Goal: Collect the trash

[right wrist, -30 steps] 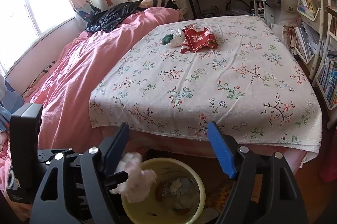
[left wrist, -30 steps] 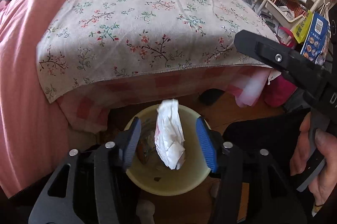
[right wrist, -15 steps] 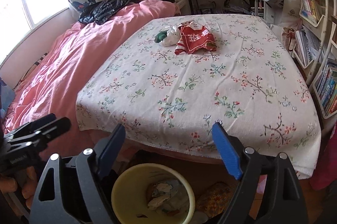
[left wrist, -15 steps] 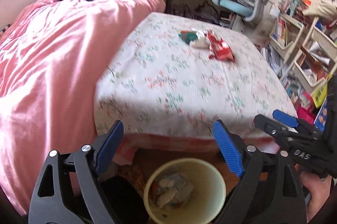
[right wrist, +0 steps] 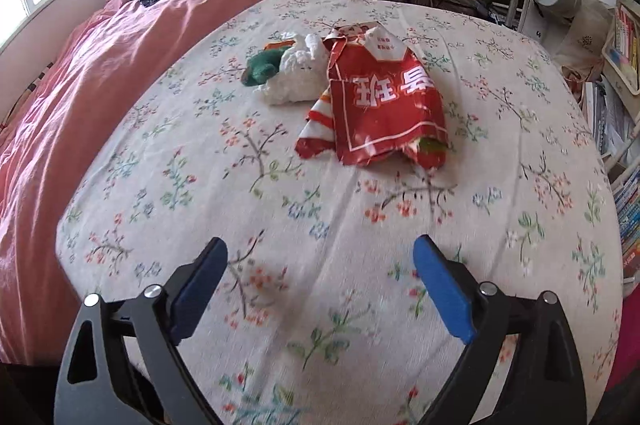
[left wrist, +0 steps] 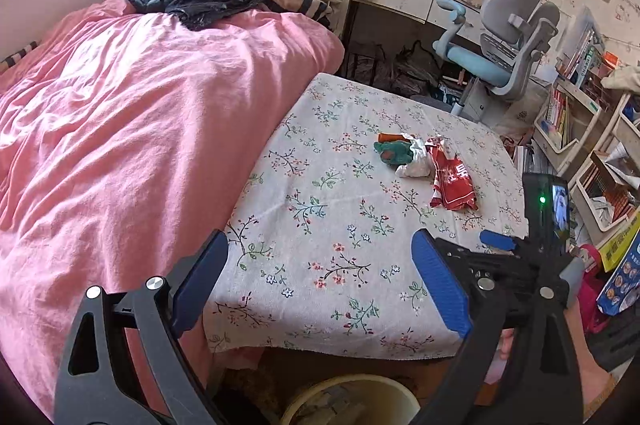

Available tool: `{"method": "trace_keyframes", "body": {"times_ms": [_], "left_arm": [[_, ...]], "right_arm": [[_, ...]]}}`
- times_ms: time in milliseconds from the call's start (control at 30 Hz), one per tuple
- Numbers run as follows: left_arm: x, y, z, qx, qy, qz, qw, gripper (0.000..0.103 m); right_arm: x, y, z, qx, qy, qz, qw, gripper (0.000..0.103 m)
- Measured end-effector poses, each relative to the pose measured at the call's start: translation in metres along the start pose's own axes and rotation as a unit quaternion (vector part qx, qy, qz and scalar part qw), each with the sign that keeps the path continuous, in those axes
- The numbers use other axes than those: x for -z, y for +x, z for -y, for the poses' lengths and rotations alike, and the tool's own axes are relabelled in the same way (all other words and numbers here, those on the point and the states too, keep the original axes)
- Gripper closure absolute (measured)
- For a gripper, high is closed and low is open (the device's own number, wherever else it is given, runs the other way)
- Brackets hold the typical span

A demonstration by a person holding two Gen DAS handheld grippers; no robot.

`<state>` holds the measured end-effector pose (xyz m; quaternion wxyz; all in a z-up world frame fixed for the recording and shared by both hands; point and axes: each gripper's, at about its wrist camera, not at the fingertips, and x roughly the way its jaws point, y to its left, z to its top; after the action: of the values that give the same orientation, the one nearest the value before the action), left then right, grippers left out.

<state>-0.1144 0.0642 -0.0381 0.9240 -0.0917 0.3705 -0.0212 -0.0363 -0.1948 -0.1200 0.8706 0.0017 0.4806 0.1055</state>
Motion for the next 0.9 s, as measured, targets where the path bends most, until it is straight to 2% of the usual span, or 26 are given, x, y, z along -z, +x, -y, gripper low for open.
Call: {"method": "trace_keyframes", "body": {"times_ms": [67, 300, 533, 767, 900], "left_arm": [[-0.001, 0.004, -0.004, 0.005, -0.014, -0.008, 0.9999, 0.014], [0.0, 0.009, -0.001, 0.023, -0.024, -0.016, 0.9993, 0.013], [0.002, 0.017, 0.002, 0.027, -0.029, -0.031, 0.9987, 0.013], [0.008, 0.021, -0.01, 0.037, -0.07, -0.052, 0.9955, 0.012], [0.016, 0.024, -0.005, 0.042, -0.063, -0.063, 0.9951, 0.012]], "right_arm": [[-0.012, 0.008, 0.002, 0.005, -0.007, 0.0, 1.0, 0.007], [-0.048, 0.036, 0.011, 0.029, -0.021, 0.004, 0.999, 0.007], [-0.05, 0.036, 0.012, 0.032, -0.017, 0.004, 0.999, 0.006], [-0.05, 0.036, 0.013, 0.032, -0.016, 0.004, 0.999, 0.006], [-0.05, 0.035, 0.013, 0.032, -0.016, 0.004, 0.999, 0.006]]}}
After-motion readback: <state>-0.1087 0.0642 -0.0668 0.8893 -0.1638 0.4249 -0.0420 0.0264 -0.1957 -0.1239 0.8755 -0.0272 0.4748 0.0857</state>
